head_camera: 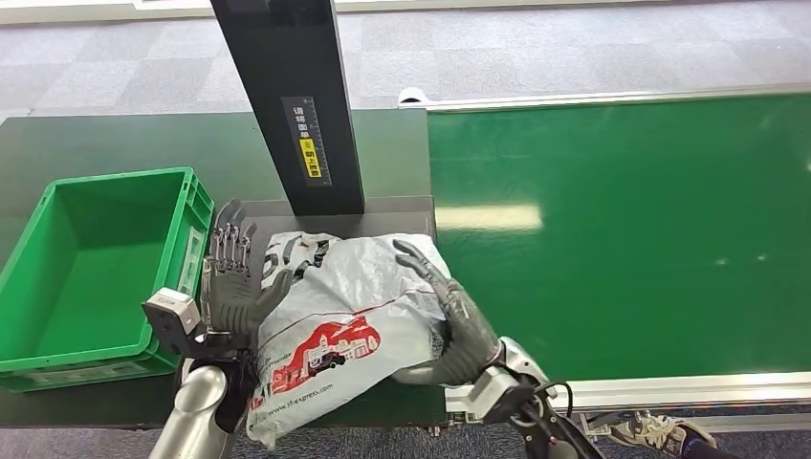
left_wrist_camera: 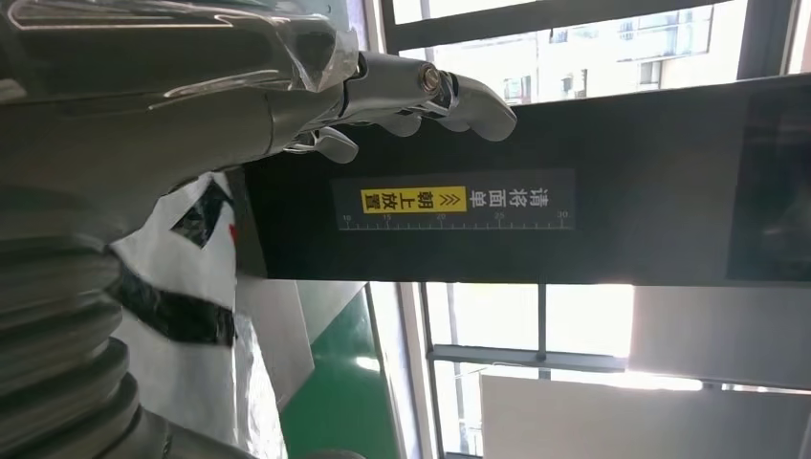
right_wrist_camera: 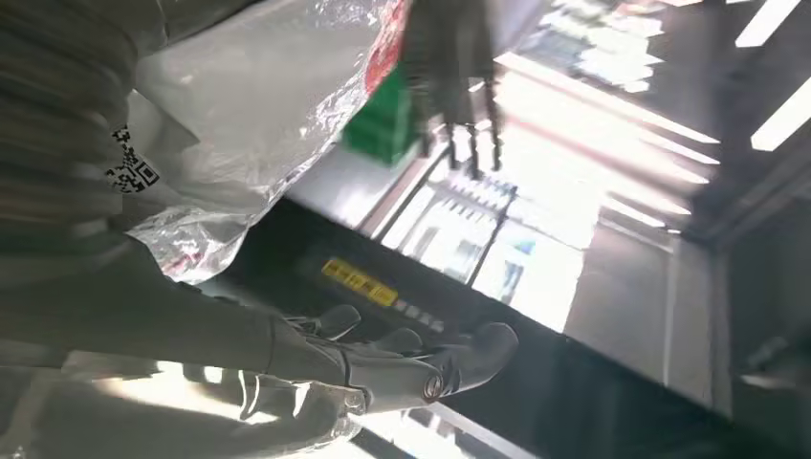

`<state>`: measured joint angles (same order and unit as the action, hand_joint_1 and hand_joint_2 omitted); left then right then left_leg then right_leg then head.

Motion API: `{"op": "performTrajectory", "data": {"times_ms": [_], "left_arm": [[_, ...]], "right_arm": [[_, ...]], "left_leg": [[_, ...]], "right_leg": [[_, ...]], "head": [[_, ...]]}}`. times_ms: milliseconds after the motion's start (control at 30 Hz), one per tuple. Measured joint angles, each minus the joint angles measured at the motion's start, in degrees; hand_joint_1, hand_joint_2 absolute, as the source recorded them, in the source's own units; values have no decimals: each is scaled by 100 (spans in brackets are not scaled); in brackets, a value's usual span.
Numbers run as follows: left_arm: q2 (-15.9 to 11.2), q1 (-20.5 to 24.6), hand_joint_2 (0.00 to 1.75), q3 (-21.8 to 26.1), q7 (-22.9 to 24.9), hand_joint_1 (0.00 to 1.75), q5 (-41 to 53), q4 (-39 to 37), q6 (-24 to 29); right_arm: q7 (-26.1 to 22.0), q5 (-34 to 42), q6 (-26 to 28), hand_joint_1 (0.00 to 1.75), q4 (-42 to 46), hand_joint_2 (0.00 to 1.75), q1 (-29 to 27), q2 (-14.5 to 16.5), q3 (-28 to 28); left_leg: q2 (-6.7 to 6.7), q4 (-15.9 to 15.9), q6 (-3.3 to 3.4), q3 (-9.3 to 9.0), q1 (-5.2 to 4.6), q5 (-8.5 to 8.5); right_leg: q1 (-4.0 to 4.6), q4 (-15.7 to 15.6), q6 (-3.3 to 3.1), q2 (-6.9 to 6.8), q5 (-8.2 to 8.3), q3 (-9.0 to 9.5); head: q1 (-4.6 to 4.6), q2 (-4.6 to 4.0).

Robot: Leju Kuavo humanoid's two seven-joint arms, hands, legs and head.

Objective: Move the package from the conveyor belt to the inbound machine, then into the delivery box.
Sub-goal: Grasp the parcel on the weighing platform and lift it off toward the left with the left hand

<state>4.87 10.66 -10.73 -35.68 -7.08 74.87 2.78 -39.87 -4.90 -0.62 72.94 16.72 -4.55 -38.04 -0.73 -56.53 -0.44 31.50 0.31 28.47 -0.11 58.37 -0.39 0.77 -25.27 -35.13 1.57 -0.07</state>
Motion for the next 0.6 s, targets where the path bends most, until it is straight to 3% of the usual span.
{"op": "performTrajectory", "data": {"times_ms": [67, 133, 433, 600], "left_arm": [[-10, -59, 175, 4, 35, 0, -46, 28, -27], [-22, -97, 175, 8, 53, 0, -64, 36, -45], [-80, -265, 175, -2, 114, 0, 155, 57, -29], [-196, -274, 175, -318, 444, 0, 1527, -17, -56]], "right_arm": [[-15, 665, -652, 0, 135, 175, -35, -1, 423], [-17, 864, -918, 0, 204, 175, -57, -4, 749], [484, 1300, -1081, 0, -105, 175, -94, 16, 1822], [697, 1601, -1260, 0, -458, 175, 8, 41, 2089]], "left_leg": [[0, 0, 0, 0, 0, 0], [-1, 0, 0, 0, 0, 0], [-1, 0, 0, 0, 0, 0], [-3, 0, 0, 2, 0, 0]], "right_leg": [[0, 0, 0, -1, 0, 0], [-1, 0, 0, 0, 0, 1], [0, 0, 0, 0, 0, 1], [0, 0, 0, -2, 0, 0]], "head": [[-1, 0], [-2, 0], [0, 0], [-1, 0]]}}
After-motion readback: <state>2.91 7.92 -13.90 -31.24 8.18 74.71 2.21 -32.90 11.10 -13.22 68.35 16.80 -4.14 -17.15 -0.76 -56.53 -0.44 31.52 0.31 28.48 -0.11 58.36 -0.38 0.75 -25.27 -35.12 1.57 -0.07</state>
